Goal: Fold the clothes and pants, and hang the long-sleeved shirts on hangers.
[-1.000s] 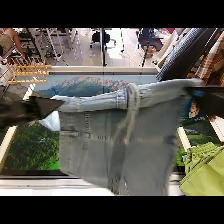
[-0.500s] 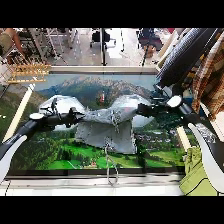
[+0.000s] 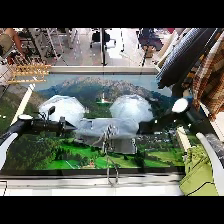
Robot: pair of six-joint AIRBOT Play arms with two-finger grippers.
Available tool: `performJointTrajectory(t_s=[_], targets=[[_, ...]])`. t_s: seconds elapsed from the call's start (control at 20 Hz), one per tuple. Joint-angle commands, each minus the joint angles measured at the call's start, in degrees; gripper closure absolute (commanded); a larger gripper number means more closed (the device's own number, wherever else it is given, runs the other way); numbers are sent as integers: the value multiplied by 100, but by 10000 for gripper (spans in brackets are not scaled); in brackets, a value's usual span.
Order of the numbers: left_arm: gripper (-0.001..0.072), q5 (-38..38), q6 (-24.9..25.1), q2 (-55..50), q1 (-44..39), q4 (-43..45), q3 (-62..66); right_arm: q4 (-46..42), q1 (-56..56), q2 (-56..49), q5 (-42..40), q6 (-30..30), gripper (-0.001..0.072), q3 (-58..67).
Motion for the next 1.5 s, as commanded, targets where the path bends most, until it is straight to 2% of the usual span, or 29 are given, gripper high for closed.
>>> performJointTrajectory(t_s=[0.0,0.15,0.2,0.25,0.3,0.45,0.55,0.6,0.75,0.85,0.95,1.0,1.05,1.1,1.15,1.25,1.4,1.45], targets=[[690,-144,-59,-155,-225,756,4,-214,404,87,-986,98,645,-1202],[689,-11,-59,-337,-595,765,4,-212,741,-162,-1902,170,640,-1825],[628,0,-59,-354,-647,824,7,-216,765,-197,-1897,72,561,-1849],[523,-9,-61,-352,-649,907,17,-234,710,-175,-1733,-190,326,-1840],[496,-107,-61,-348,-564,1032,37,-245,568,-107,-1558,-299,142,-1843],[495,-490,-133,-256,-37,1379,68,-162,-389,157,-1471,-356,132,-1853],[496,-446,-195,-68,341,1257,68,485,-1012,76,-1631,-616,131,-1912],[509,-330,-225,61,457,1132,68,935,-1145,-52,-1749,-881,132,-1961],[668,208,-153,514,442,767,68,1882,-960,-778,-2083,-1405,132,-1985],[690,472,380,732,160,667,68,2258,-780,-1246,-2144,-1650,134,-1985],[690,649,640,763,-254,667,66,2494,-675,-1519,-2146,-1823,157,-1982],[690,767,730,726,-503,664,66,2647,-614,-1589,-2140,-1993,246,-1974],[690,918,813,673,-774,664,66,2771,-544,-1602,-2142,-2208,381,-1963],[690,1062,813,603,-1027,691,66,2763,-503,-1585,-2096,-2345,569,-1915],[690,1180,809,514,-1296,756,66,2557,-505,-1526,-2055,-2341,644,-1838],[691,1198,721,289,-1709,992,66,1620,-577,-1169,-2315,-1606,645,-1729],[691,1233,350,-59,-2103,1237,66,-647,-570,-168,-2752,177,646,-1670],[691,1351,330,-151,-2225,1220,66,-981,-564,114,-2719,378,646,-1648]])
